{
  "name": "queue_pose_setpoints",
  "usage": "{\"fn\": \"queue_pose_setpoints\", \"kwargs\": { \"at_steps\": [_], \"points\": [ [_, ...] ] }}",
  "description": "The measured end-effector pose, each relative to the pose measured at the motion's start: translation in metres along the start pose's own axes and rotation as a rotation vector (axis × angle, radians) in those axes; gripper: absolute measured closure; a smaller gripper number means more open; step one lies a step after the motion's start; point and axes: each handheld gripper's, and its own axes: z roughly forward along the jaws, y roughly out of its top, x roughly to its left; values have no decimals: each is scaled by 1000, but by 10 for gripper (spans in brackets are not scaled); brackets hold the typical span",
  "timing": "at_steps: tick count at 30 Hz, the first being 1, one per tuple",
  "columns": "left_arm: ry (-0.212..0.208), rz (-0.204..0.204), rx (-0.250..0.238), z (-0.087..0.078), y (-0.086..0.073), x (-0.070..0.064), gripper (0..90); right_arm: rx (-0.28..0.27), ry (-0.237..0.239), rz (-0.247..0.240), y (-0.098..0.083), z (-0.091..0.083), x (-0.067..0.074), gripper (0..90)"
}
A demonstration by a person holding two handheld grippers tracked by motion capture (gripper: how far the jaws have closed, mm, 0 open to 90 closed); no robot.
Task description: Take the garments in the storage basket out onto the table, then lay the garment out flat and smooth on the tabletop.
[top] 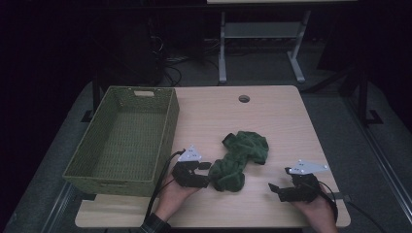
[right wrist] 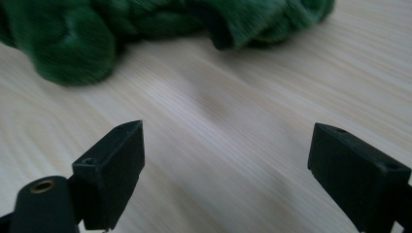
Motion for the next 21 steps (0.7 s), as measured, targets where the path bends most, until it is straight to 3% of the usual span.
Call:
{"fn": "queue_pose_setpoints", "kwargs": {
  "at_steps": [3, 9, 11, 14, 15, 21],
  "points": [
    [5, -10, 5, 3, -2, 4, 491, -18, 26, -15, 5, -2, 8, 139],
    [29, -6, 29, 8, -4, 9, 727, -33, 78, -43, 15, 0, 23, 143],
    [62, 5, 52, 10, -4, 11, 785, -28, 111, -61, 19, 4, 31, 156],
    [82, 1, 92, 16, -6, 15, 797, -28, 123, -67, 22, 6, 36, 157],
    [99, 1, 111, 19, -8, 16, 803, -31, 148, -76, 25, 8, 41, 171],
    [102, 9, 145, 23, -11, 22, 810, -62, 227, -86, 37, 12, 55, 216]
  ]
}}
